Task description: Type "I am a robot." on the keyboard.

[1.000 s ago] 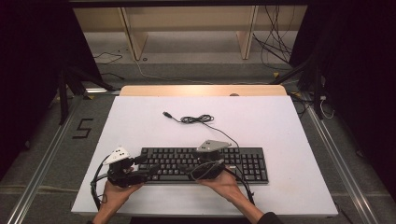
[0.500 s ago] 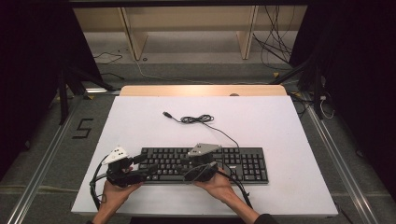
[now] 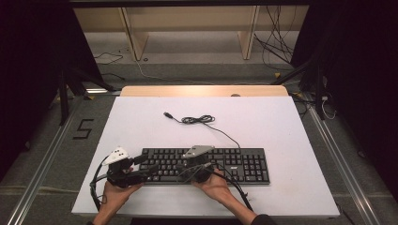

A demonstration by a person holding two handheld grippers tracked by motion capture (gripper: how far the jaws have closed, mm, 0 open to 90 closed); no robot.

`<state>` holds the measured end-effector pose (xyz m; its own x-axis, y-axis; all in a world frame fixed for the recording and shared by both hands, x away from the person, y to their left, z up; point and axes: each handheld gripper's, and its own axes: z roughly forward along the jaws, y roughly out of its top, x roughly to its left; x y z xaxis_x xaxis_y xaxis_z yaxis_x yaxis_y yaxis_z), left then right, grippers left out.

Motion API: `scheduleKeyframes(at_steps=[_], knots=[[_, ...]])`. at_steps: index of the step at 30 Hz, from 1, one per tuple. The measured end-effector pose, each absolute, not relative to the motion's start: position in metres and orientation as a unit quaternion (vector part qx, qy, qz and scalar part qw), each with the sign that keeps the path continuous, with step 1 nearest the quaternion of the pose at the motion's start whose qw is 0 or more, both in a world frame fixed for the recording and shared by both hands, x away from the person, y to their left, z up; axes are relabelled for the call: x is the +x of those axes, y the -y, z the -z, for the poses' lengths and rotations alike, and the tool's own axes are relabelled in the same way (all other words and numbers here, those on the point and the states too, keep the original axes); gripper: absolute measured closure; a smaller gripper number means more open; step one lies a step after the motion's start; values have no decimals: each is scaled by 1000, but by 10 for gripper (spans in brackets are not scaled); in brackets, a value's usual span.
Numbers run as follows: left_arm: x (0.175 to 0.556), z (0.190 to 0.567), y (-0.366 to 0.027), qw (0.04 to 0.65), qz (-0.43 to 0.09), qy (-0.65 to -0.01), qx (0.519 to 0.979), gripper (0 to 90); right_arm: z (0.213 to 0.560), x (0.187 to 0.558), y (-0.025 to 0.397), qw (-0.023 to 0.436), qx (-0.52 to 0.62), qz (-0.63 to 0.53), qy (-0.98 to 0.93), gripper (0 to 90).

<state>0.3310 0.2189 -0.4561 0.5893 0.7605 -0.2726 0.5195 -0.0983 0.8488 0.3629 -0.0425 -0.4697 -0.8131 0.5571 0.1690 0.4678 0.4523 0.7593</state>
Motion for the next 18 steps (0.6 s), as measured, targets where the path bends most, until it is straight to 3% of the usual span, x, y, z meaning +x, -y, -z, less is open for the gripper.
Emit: scheduleKeyframes(at_steps=[18], knots=[[331,456,-219,510,-118,-437,732,286,478,366,32,56,300,-408,-860,900]])
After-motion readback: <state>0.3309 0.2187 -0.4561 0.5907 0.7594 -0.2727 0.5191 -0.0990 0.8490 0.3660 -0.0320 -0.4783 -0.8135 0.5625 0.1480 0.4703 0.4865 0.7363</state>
